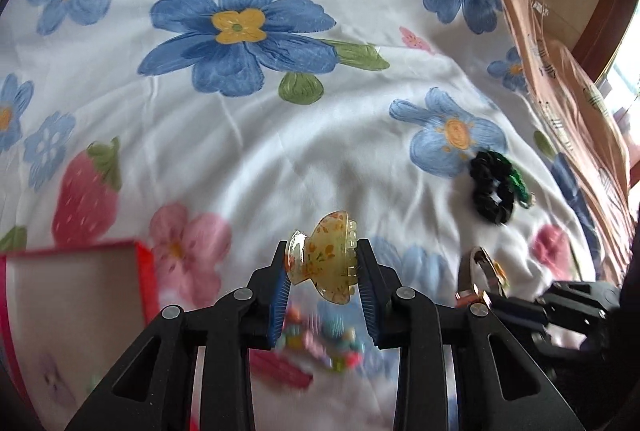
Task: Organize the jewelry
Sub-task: 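Grasp the gold watch with the right gripper while the left gripper grasps the yellow claw clip, then carry the gold watch and yellow claw clip into the red box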
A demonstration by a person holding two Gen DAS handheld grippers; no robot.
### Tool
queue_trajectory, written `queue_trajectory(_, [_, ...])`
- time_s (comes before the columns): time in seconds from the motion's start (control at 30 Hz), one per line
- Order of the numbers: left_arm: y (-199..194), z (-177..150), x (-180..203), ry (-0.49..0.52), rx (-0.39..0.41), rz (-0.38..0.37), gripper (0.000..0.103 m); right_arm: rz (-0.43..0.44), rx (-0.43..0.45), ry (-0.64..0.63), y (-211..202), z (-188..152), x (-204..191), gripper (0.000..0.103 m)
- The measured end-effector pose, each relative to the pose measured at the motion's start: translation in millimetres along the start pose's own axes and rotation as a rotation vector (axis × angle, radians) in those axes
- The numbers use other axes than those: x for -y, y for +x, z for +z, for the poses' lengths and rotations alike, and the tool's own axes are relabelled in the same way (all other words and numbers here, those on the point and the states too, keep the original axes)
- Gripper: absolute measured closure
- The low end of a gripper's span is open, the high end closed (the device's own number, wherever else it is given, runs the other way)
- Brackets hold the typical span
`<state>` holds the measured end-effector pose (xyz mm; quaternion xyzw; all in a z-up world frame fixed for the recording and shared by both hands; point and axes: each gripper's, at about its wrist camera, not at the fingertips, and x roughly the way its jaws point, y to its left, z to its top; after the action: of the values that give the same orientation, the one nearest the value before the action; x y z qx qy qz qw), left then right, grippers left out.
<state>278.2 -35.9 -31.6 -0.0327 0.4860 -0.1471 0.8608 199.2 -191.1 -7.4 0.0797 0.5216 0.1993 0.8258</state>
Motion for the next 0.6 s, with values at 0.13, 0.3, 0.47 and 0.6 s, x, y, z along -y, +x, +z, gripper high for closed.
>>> queue_trajectory(0.13, [-30,-22,-4,-0.019,0.019,-0.006,0.073,0.013,0.01,0.008,-4,-1,-9,0.096])
queue_trajectory(0.3, [-67,-45,-7,-0.027,0.052,0.0,0.073,0.029,0.024,0.003,-11,-2,-24,0.096])
queue_trajectory(0.47, [-91,-63,-12,-0.039,0.065,-0.009,0.073,0.043,0.035,-0.002,-16,-3,-37,0.096])
queue_trajectory(0.6, [-108,-76,-18,-0.056,0.078,-0.009,0.073,0.052,0.036,-0.008,-20,-4,-48,0.096])
